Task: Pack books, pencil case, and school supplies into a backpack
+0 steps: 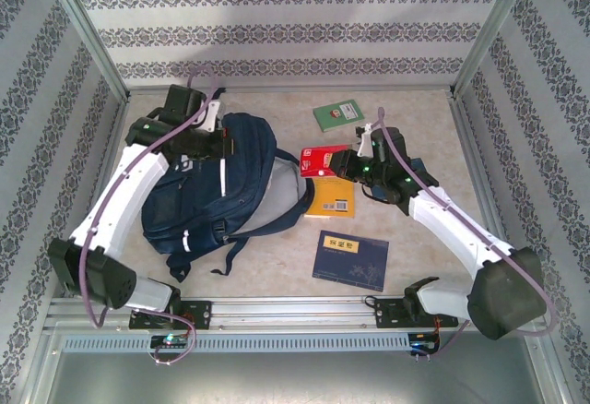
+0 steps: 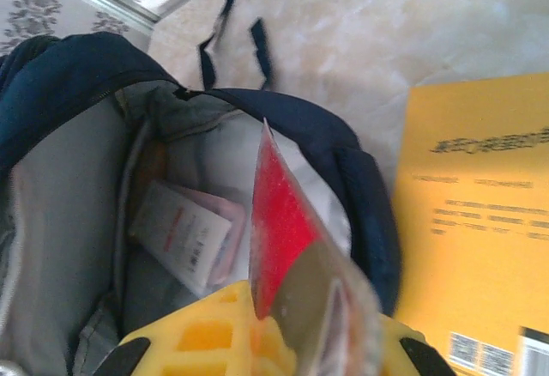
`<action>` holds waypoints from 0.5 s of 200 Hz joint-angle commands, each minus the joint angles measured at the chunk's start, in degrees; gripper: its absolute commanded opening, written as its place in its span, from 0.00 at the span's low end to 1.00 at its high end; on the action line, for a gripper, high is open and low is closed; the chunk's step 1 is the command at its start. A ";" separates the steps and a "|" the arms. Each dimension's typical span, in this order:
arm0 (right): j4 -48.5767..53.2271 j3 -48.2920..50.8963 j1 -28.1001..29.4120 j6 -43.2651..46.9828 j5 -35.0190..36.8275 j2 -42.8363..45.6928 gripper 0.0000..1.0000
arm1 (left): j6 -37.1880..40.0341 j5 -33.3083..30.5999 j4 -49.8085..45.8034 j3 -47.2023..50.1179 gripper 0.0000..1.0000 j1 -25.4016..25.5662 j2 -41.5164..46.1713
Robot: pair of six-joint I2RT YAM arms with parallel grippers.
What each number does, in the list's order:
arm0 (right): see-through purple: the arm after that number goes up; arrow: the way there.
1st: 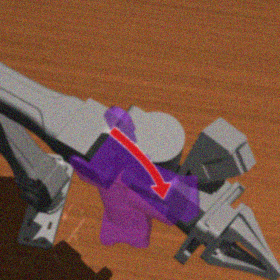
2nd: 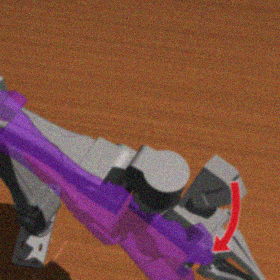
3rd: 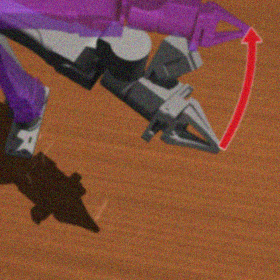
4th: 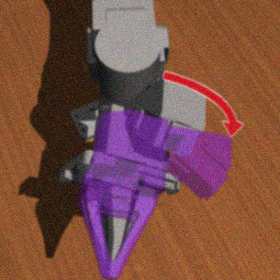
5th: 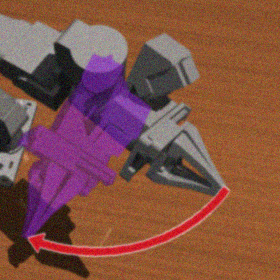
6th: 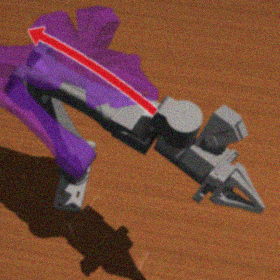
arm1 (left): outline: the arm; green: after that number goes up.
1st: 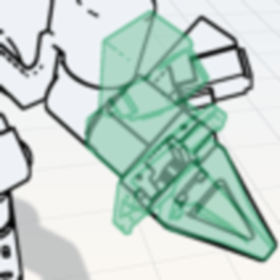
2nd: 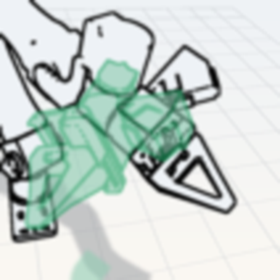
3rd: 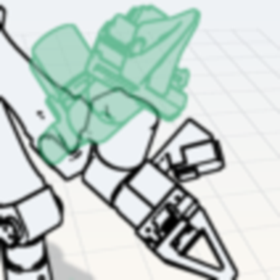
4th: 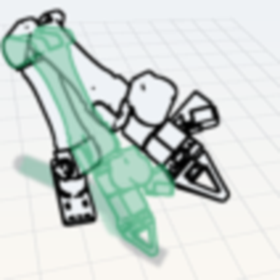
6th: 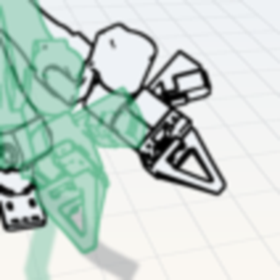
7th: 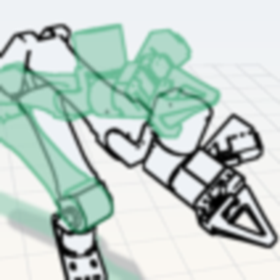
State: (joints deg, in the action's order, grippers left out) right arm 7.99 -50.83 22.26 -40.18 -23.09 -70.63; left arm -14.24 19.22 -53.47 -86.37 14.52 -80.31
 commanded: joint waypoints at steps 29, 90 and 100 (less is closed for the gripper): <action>-3.49 -0.59 5.96 1.66 -6.88 0.46 0.08 | 7.60 5.74 2.42 -5.33 0.00 -0.91 4.50; -12.32 -0.39 10.09 -3.93 -10.77 -4.80 0.09 | 9.56 9.65 4.66 -6.58 0.00 -1.19 6.63; -14.28 -0.64 10.87 -5.81 -10.75 -6.49 0.09 | 9.48 10.58 6.20 -5.39 0.00 -1.16 7.77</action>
State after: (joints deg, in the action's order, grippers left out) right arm 1.30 -50.83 31.48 -41.98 -31.68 -74.56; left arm -7.53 24.88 -56.64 -89.93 13.76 -77.65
